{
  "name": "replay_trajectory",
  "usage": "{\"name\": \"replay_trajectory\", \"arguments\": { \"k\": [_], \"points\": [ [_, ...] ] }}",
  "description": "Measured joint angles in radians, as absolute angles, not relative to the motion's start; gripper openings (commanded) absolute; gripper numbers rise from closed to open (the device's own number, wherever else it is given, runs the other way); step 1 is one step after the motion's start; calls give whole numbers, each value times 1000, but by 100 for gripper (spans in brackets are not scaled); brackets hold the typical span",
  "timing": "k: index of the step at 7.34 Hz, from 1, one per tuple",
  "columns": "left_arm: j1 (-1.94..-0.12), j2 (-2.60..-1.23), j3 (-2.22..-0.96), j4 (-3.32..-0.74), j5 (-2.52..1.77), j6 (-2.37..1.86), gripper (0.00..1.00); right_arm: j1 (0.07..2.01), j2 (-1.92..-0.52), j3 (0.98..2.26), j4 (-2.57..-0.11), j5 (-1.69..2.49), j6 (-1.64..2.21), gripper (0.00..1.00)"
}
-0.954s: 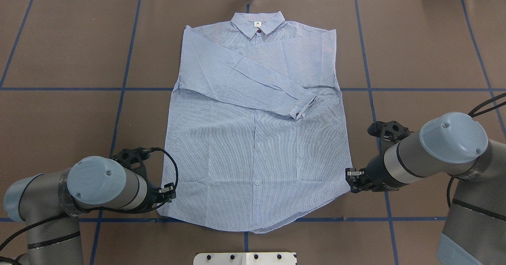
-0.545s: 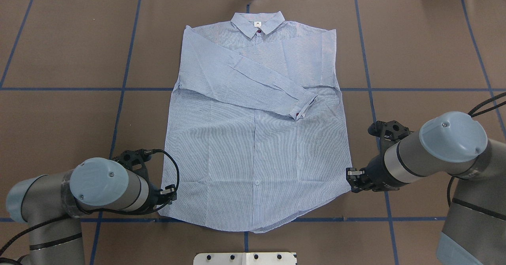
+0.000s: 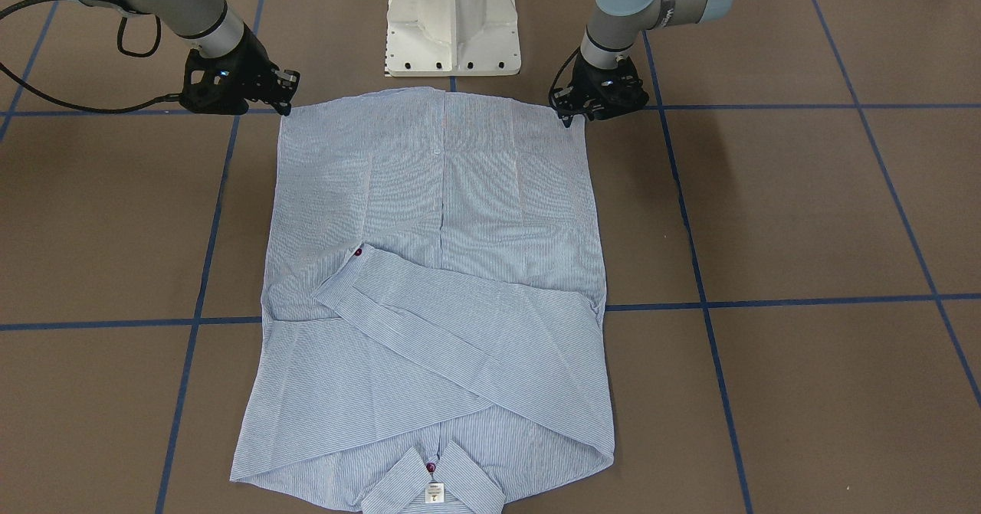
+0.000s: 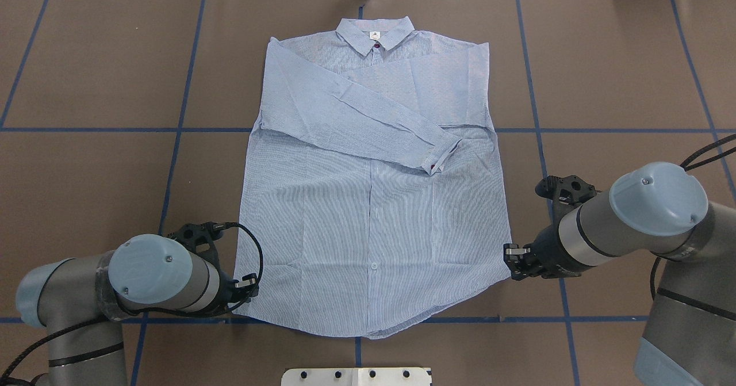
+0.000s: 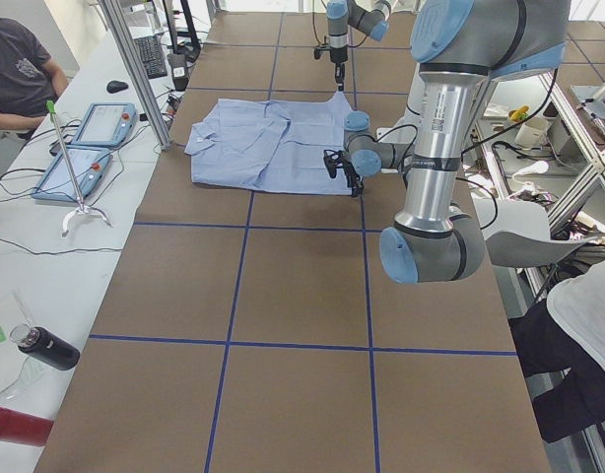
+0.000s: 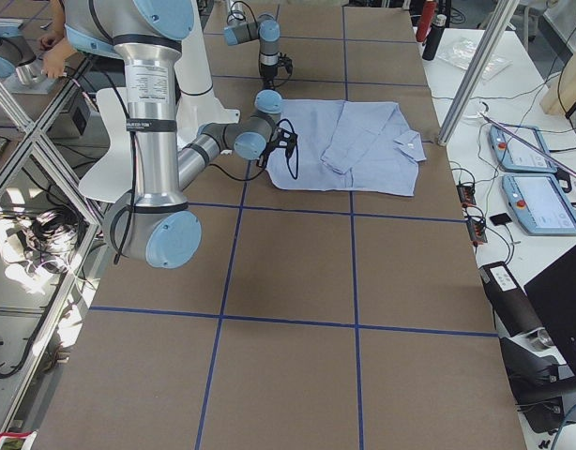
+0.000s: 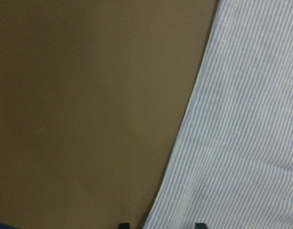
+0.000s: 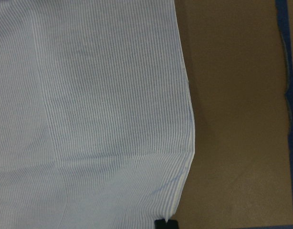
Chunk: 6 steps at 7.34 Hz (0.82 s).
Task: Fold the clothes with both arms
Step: 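Grasp the hem corners with both grippers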
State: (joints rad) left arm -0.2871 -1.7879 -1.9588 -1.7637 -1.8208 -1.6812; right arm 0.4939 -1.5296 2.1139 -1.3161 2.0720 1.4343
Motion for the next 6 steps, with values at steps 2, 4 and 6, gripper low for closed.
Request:
{"name": "replay_trajectory", "arguments": {
  "k": [2,4,6],
  "points": [
    [-285,-1789,-1953,-1763,-1821,-1682,36,495,-1530,2114,-1317,2071,1434,0],
    [-286,-1788,-1960,-1762,-1822,-1683,28,497,-1531,2114,-1318,2071,1434,0],
    [-287,-1788,-1968,-1760,-1822,-1683,20,498,-1532,2114,-1318,2071,1434,0]
  ]
}}
